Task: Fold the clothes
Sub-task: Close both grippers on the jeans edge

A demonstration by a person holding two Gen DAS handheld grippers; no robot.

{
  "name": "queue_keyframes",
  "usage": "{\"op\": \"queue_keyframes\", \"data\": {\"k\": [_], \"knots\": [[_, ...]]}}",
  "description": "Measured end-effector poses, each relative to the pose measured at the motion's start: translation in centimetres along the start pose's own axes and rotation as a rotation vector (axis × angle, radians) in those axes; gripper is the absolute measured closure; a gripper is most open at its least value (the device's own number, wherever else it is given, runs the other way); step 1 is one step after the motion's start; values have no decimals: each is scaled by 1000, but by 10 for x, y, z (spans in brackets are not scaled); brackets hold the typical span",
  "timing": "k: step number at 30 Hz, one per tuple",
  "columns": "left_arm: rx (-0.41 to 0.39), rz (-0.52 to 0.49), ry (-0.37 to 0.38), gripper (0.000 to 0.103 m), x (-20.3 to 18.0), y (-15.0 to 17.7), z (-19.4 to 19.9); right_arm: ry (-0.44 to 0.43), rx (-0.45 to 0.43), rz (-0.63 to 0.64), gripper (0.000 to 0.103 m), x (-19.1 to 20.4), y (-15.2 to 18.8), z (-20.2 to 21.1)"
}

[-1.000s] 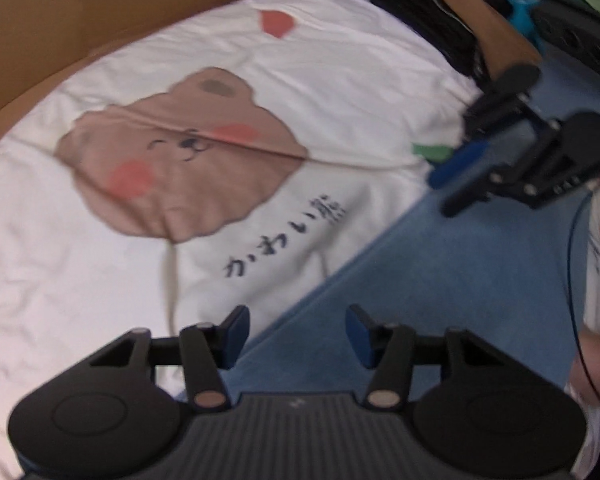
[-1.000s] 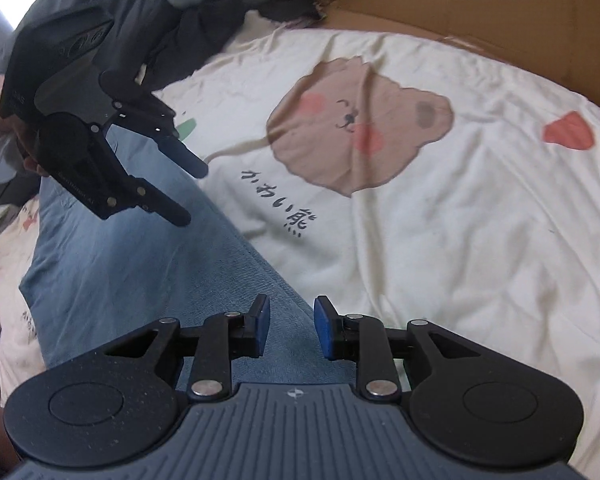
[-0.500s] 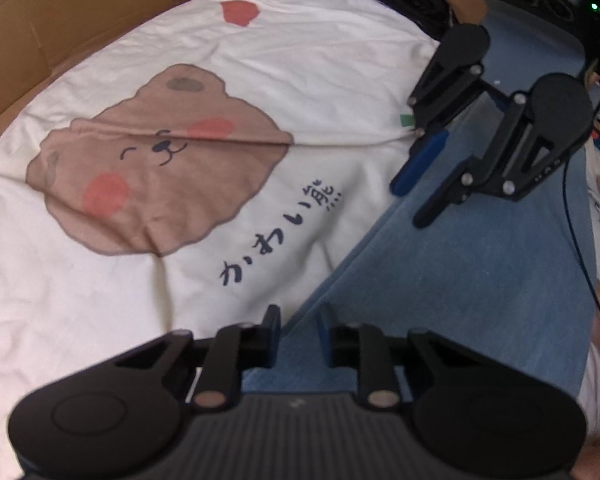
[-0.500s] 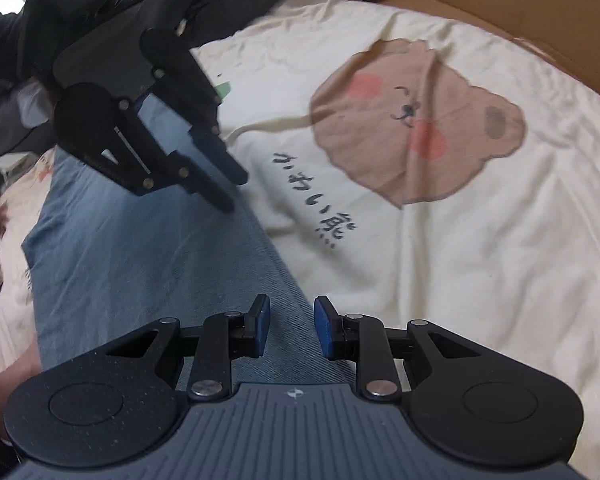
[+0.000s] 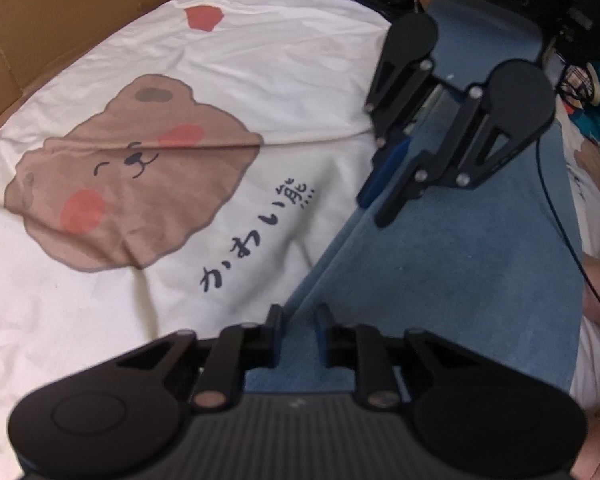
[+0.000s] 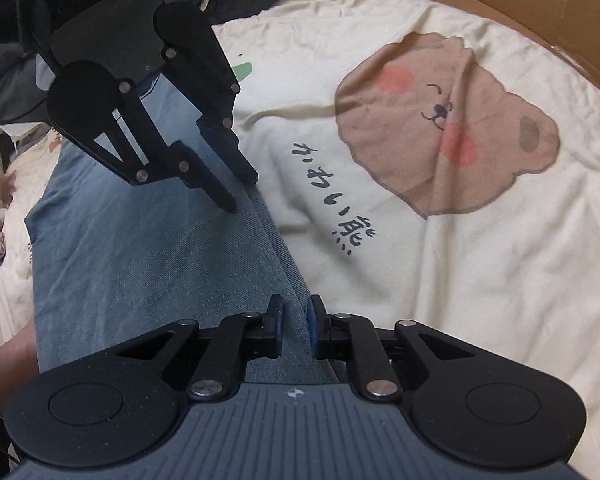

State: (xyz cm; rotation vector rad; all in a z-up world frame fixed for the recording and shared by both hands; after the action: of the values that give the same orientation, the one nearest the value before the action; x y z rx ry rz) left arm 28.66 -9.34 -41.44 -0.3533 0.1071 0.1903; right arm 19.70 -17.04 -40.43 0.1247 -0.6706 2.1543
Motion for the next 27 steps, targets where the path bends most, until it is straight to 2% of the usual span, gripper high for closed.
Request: {"op": "queue_keyframes", "data": {"k": [8, 10, 11, 13, 15, 16, 17, 18, 19, 22, 27], "knots": [[0, -16, 34, 95, -2, 1, 5, -35, -3, 34, 87, 7, -7, -9], [1, -23, 29, 95, -2, 0, 5, -51, -12, 34, 92, 8, -8, -8], [1, -26, 25, 94, -3, 0, 5, -59, -17, 27, 100, 8, -8, -7], [6, -32, 25, 89, -3, -1, 3, -48, -35, 28, 101, 9, -7, -3], [14, -44, 34, 73, -5, -2, 0, -34, -49, 32, 102, 10, -7, 0], [20, -59, 28, 72, -6, -1, -1, -22, -54, 33, 102, 12, -7, 2], [30, -77, 17, 75, -7, -1, -4, -9, -55, 35, 102, 14, -7, 3], [37, -88, 6, 86, -7, 0, -6, 7, -52, 34, 103, 15, -7, 3], [37, -88, 3, 92, -7, 1, -7, 26, -39, 30, 103, 17, -7, 2], [29, -73, 11, 96, -4, 1, -5, 60, -25, 14, 103, 17, -10, 0], [3, -85, -10, 99, -4, 2, -1, 69, -33, -20, 103, 13, -11, 1]]}}
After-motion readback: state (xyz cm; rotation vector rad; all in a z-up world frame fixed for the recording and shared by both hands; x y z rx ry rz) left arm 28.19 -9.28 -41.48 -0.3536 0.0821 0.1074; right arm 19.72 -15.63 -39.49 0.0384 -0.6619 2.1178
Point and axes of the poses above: each gripper's, at about its wrist camera, not at the fingertips, and z roughly against the way its jaws point, x to its left, y to its underside, the point moved 3 cm from there along -z, roughly the way its jaws point, and after that the axes turned 1 degree about x, right-handed, at the moved point
